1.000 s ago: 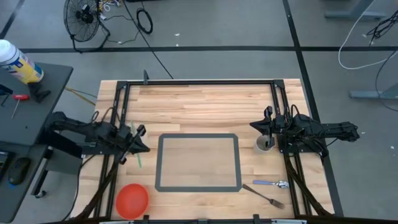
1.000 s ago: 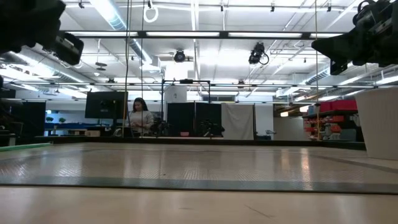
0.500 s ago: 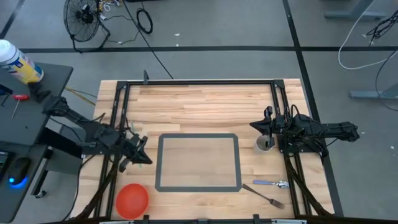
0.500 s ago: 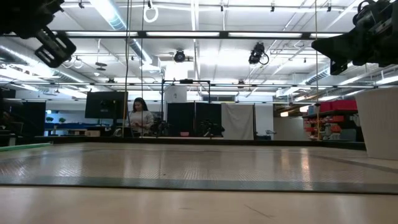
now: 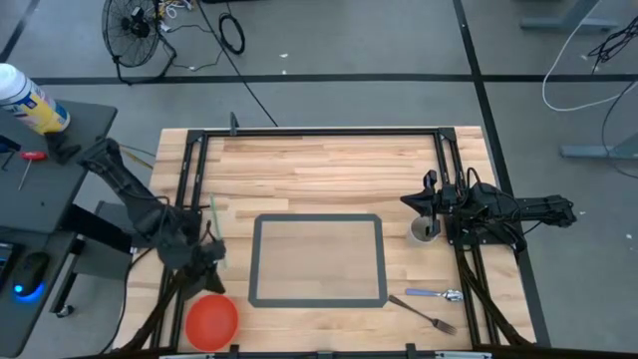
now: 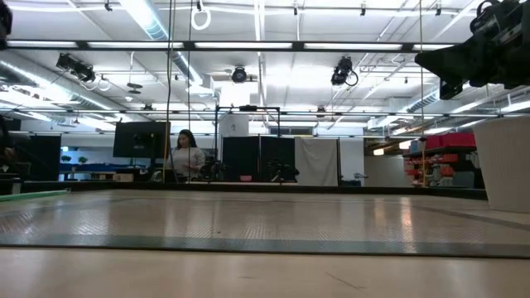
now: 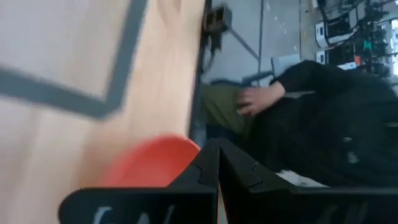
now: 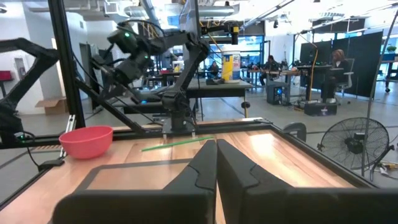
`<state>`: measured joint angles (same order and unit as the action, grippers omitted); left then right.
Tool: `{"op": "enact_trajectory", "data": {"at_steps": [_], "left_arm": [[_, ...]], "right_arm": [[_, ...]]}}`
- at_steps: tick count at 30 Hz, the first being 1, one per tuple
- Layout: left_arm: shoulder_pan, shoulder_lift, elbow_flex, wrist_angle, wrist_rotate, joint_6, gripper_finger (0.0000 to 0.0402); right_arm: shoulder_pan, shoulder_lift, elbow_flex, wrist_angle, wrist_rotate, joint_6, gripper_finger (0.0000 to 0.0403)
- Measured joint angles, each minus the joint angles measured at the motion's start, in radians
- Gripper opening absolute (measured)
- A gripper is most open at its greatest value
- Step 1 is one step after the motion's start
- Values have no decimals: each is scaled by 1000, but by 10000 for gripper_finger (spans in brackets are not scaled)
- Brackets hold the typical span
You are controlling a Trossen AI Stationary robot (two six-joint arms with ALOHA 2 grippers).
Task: Pick & Place Utensil
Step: Put the orange bowl in the middle of the placemat
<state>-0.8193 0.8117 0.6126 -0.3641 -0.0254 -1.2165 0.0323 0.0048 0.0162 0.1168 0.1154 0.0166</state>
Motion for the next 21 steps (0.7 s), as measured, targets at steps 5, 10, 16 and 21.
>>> {"op": "enact_trajectory", "data": {"at_steps": [5,10,16,21], "left_arm": [[-73,78,86,-16,11,-217,2],[-138,166,182,-126,25,-335,2],[-161,254,223,-390,-60,-336,2],[-161,302,209,-453,-49,-241,16]], "right_arm": [[0,0,0,0,0,0,13],[0,0,0,1,0,0,13],[0,0,0,1,0,0,13],[0,0,0,1,0,0,13]]}}
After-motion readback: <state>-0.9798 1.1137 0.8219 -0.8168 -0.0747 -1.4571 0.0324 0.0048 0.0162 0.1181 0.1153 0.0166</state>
